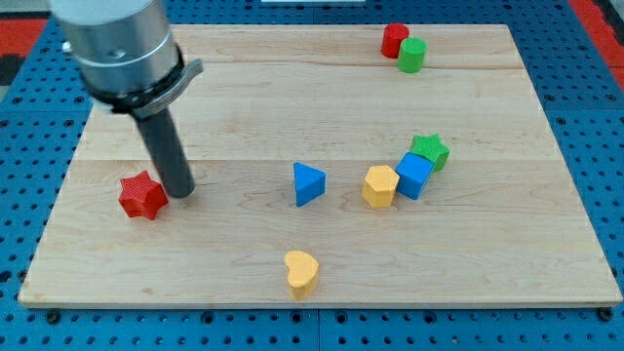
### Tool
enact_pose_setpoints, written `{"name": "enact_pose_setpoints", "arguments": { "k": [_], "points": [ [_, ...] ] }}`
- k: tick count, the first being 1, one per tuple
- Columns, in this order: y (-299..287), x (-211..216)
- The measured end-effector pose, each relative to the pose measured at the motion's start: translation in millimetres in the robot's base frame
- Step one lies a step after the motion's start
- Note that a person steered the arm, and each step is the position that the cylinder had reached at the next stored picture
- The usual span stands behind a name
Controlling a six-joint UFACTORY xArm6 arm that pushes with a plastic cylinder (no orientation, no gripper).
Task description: Place the arm in between the red star and blue triangle
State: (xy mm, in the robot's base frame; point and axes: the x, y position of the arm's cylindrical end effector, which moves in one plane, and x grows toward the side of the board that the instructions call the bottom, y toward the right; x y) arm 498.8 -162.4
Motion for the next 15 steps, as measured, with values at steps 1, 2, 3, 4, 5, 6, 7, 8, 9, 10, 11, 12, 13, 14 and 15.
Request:
{"name": "enact_pose_setpoints", "arguments": {
  "k": [1, 2, 3, 4, 5, 6, 7, 8, 9, 10, 11, 12, 13, 14, 15],
  "points": [
    [-50, 9],
    [35, -30],
    [139, -28],
    [157, 16],
    [180, 35],
    [233, 35],
    [230, 30],
    [165, 27],
    [102, 25],
    [80, 26],
    [60, 46],
    [19, 53],
    [-15, 66],
    [-15, 66],
    [-19, 53]
  ]
}}
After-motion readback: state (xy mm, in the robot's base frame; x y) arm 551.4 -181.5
